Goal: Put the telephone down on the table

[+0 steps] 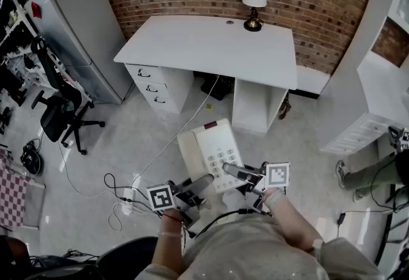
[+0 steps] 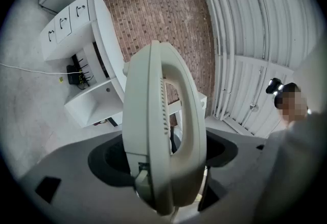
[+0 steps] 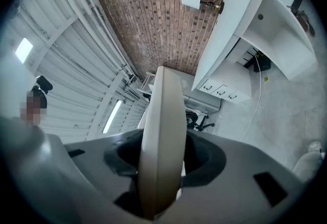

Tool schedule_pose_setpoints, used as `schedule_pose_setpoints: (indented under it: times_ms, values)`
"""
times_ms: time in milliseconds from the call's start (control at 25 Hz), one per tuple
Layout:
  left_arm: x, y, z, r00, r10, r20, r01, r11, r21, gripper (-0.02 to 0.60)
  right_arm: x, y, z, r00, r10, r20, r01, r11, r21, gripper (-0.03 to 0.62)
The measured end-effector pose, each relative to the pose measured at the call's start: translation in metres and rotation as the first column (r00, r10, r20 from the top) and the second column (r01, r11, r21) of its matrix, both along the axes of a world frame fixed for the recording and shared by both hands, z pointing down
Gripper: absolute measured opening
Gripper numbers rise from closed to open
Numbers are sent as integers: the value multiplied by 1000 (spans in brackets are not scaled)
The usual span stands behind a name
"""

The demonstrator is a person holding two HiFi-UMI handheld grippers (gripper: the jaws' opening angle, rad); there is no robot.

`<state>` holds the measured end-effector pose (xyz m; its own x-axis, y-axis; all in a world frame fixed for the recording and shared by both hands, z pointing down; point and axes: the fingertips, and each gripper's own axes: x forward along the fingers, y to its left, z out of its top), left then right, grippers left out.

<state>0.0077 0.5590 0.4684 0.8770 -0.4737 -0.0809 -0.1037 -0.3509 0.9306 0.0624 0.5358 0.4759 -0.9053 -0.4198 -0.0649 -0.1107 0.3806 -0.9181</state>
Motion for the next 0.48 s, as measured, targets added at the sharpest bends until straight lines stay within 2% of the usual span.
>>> schedule_pose_setpoints:
  times_ms: [480]
  values:
    - [0,-74,12,1000,-12,8,12,1000,-18,380,-2,-73,14,1000,-16,-1,16,1000,-23,191]
